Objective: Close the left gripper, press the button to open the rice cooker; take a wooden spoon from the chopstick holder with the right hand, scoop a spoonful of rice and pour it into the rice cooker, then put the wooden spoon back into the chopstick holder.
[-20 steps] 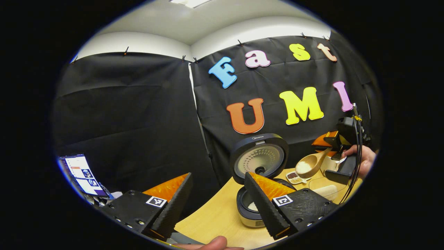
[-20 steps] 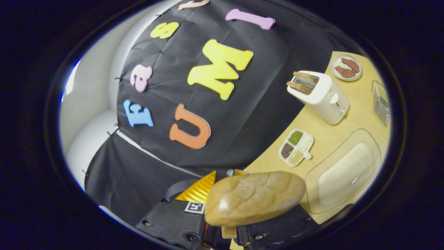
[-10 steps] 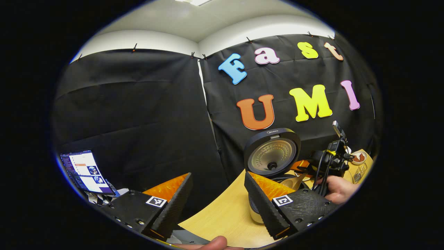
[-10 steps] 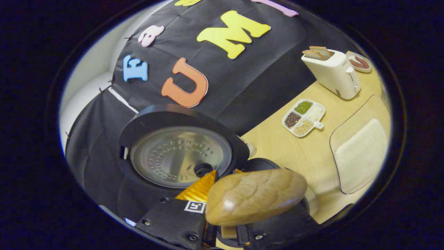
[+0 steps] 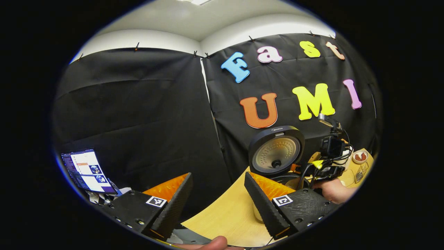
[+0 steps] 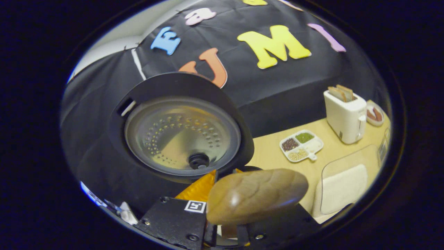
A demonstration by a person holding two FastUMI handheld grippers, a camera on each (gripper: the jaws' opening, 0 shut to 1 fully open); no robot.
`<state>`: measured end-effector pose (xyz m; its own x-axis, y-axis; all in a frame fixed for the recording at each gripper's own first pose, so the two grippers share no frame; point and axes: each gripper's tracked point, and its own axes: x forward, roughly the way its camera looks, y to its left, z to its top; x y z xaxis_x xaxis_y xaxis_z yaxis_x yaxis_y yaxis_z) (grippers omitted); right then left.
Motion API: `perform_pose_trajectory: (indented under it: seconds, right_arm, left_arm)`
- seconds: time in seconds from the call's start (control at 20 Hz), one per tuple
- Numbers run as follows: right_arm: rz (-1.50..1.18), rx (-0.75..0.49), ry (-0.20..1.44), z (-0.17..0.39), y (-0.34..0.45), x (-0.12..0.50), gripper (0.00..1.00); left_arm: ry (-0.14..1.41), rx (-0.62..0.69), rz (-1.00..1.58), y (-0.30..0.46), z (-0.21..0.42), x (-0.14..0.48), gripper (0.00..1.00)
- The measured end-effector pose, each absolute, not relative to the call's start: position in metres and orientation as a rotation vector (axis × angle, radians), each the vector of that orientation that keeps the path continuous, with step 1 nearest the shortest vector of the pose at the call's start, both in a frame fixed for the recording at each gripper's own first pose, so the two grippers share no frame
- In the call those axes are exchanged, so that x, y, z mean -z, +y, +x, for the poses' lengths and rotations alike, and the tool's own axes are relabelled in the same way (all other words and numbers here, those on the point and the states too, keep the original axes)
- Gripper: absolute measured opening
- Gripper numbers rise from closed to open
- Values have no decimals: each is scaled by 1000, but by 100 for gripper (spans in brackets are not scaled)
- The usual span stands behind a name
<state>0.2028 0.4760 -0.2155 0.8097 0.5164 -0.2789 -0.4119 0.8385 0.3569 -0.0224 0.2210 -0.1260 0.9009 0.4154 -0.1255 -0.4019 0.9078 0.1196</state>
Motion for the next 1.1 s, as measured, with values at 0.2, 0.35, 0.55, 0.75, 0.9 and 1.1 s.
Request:
perform_pose_trajectory:
  seconds: [0.2,0.35,0.55,0.75,0.9,1.1]
  right_arm:
    - [-9,-535,265,195,496,209,22]
    - [-249,-560,157,184,507,196,22]
    - [-401,-605,80,173,517,196,22]
    - [-453,-611,78,176,519,202,23]
    - [-432,-618,79,174,518,199,22]
    - [-150,-650,176,181,505,196,23]
  left_arm:
    - [144,-433,94,224,-24,127,95]
    - [148,-436,87,226,-24,128,95]
    - [144,-439,82,227,-24,126,95]
    - [143,-440,86,227,-25,128,95]
    - [146,-439,83,226,-24,128,95]
    - [140,-438,91,223,-25,123,95]
